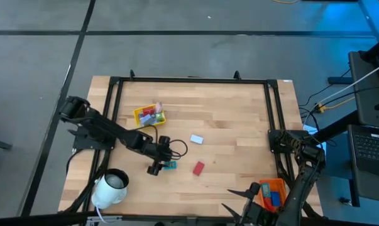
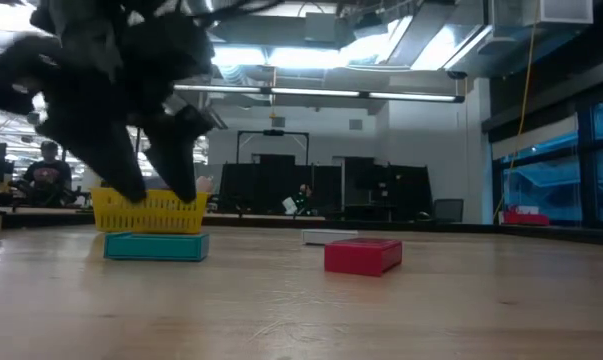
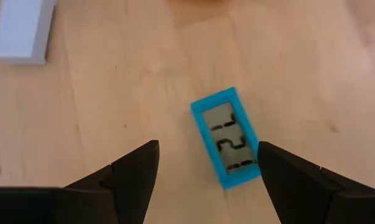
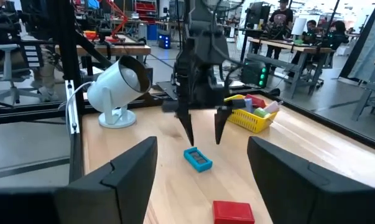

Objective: Pick & Place Office items
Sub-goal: Put the light blue digital timer into the orange bin

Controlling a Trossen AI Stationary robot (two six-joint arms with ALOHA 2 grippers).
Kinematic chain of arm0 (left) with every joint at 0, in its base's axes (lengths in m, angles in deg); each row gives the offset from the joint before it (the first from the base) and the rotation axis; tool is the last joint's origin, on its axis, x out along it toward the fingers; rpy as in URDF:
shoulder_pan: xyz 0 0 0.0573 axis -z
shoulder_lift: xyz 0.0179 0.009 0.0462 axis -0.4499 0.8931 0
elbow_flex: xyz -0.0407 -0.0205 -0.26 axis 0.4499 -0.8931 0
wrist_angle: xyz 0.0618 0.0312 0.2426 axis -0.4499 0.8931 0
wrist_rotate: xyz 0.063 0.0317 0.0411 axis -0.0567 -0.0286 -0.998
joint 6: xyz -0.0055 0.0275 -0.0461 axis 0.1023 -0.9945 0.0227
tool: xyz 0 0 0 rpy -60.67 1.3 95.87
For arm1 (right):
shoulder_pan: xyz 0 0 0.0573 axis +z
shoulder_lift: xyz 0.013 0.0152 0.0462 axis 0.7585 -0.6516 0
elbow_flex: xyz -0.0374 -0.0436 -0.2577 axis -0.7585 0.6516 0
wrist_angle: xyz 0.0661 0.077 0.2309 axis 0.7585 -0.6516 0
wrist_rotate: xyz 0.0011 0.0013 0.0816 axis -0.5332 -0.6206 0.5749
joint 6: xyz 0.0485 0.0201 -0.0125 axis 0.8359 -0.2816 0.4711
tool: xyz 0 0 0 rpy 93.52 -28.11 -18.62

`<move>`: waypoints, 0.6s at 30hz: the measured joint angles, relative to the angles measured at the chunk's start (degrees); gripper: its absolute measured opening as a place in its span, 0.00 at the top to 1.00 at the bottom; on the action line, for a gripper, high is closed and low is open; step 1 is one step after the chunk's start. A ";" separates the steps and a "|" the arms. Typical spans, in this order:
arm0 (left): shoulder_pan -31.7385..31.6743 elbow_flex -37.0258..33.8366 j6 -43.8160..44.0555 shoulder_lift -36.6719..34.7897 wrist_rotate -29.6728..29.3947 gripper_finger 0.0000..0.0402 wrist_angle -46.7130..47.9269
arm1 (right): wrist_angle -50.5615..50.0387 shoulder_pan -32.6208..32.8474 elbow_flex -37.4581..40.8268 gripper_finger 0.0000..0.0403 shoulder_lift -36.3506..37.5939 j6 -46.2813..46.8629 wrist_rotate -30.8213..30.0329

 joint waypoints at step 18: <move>2.55 0.09 0.13 6.82 2.51 0.33 -5.56 | 2.57 -0.79 0.00 0.36 0.01 -1.15 0.60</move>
